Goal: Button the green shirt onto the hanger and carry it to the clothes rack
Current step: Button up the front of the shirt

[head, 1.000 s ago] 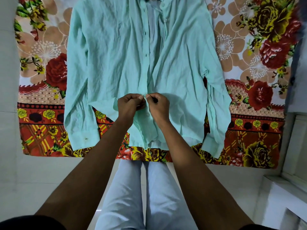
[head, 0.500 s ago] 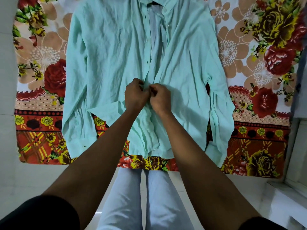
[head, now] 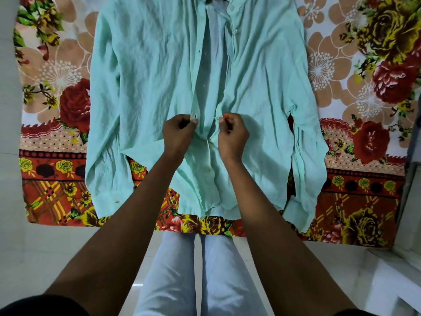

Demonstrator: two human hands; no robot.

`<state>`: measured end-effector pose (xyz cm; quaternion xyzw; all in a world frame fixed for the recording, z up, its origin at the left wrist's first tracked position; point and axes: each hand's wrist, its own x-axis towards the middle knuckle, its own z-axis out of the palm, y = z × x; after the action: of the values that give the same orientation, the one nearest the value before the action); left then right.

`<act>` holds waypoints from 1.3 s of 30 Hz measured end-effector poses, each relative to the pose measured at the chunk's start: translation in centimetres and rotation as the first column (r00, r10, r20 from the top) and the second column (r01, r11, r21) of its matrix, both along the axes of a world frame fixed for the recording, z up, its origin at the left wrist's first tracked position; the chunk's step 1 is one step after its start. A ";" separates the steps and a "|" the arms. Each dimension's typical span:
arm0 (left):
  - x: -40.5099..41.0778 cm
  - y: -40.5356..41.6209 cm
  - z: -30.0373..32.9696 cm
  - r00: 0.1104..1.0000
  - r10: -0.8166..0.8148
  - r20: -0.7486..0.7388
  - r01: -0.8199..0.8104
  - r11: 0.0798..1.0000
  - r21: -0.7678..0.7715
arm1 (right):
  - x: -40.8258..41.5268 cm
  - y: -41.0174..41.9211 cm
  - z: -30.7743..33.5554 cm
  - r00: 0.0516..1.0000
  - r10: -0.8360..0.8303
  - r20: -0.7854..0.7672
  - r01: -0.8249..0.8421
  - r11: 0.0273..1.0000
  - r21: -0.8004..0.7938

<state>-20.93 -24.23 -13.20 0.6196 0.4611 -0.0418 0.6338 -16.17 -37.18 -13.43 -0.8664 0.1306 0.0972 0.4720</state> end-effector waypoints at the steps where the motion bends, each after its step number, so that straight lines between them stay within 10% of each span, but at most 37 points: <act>1: 0.1 -0.1 0.1 1.000 -0.003 0.005 0.003 1.000 0.001 | 0.1 -0.1 0.3 1.000 -0.014 -0.024 0.015 0.998 0.068; 21: 0.7 -1.1 -0.5 0.991 -0.129 0.025 0.126 0.988 0.091 | -0.9 -0.3 -1.5 0.937 0.331 0.110 -0.282 0.904 -0.321; 28: 1.0 -1.4 -0.7 0.988 -0.106 0.113 0.092 0.988 0.123 | 0.1 1.1 -0.4 0.975 0.116 0.190 -0.089 0.985 -0.147; 39: 0.8 -1.6 -0.8 0.978 -0.040 0.204 0.029 0.998 0.056 | 0.8 1.9 0.2 0.979 -0.055 -0.197 0.114 0.947 0.302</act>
<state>-20.18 -25.80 -14.00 0.6448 0.3836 0.0233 0.6607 -15.35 -35.23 -13.20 -0.7619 0.1942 0.1765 0.5921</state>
